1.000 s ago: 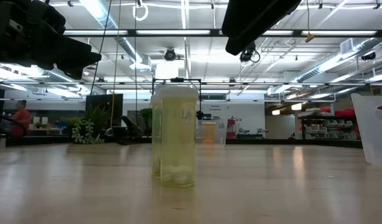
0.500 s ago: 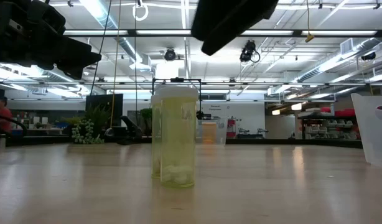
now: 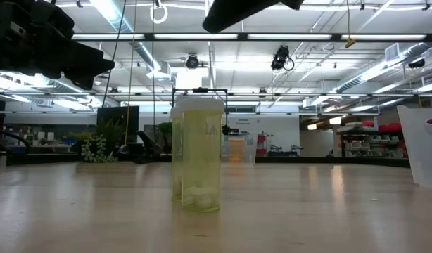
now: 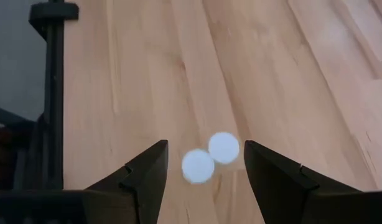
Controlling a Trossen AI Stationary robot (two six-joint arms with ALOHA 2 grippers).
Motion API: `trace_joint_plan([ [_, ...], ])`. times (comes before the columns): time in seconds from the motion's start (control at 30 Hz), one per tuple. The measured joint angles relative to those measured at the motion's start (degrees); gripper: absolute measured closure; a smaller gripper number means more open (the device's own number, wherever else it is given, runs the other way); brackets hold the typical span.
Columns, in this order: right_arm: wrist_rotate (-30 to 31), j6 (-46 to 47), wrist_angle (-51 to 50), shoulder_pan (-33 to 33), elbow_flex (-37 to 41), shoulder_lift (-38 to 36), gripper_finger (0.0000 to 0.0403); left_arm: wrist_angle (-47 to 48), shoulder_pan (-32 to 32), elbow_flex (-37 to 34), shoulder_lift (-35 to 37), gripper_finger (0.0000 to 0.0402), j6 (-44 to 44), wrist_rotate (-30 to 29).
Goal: Pick and place medicine bottles into bin by pill shape (circle, oval)
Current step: Put the small transparent pill bottle into the bottom transparent bin
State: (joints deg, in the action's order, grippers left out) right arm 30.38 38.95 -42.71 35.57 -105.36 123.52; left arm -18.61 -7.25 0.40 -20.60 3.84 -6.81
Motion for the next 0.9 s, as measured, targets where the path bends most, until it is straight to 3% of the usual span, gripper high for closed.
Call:
trace_joint_plan([
  [0.9, 4.12, -4.69, 0.18, 0.97, 0.02, 0.00, 0.0185, 0.01, 0.00, 0.00, 0.01, 0.0230, -0.02, 0.00],
])
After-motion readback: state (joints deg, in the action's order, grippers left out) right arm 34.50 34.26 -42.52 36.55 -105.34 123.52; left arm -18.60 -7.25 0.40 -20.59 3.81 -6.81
